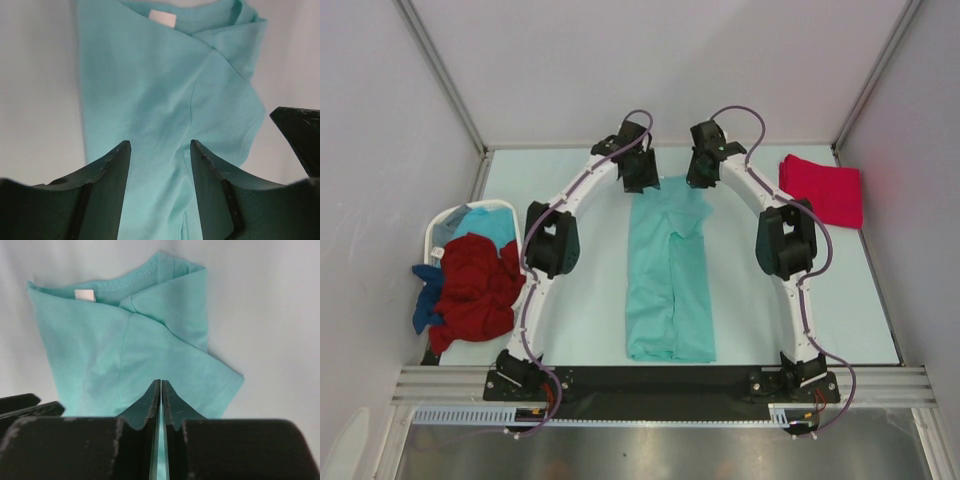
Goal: Fold and stack the t-shirts
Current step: Grab the bottom of the folded rectangular tshirt with both arms
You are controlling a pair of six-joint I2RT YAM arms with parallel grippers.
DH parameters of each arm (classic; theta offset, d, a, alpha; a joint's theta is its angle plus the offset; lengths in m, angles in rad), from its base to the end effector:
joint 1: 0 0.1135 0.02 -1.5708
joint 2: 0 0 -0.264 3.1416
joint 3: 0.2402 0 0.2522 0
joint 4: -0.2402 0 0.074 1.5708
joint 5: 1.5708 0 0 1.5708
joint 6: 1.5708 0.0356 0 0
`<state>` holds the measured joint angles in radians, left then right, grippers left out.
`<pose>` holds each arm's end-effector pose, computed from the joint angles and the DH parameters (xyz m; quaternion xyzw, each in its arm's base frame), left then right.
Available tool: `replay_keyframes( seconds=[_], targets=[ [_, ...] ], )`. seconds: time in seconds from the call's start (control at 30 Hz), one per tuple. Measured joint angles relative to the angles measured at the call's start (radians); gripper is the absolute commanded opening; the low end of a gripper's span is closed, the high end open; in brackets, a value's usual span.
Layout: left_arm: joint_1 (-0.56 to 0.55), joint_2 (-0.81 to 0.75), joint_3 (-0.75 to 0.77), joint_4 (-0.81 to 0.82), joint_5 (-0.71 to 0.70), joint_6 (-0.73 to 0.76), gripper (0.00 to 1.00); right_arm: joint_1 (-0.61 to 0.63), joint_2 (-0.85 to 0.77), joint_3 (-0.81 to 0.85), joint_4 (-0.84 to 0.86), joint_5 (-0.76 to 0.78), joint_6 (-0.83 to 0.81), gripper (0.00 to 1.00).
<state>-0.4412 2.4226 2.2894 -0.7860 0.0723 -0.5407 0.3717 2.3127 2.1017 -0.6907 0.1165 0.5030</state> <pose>0.4834 -0.2311 0.2272 -0.0355 0.9462 -0.1810 0.2659 0.4844 0.1844 0.2297 0.0809 0.9397 0.0890 0.3202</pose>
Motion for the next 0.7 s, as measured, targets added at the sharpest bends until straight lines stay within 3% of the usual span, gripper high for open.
replay_keyframes(
  seconds=[0.37, 0.7],
  targets=[
    [-0.008, 0.134, 0.019, 0.019, 0.066, 0.000, 0.56, 0.001, -0.025, -0.076, 0.002, 0.003, 0.000, 0.08],
    [0.034, 0.158, 0.053, 0.037, 0.100, -0.001, 0.56, 0.005, -0.037, -0.075, 0.002, 0.002, -0.005, 0.09]
  ],
)
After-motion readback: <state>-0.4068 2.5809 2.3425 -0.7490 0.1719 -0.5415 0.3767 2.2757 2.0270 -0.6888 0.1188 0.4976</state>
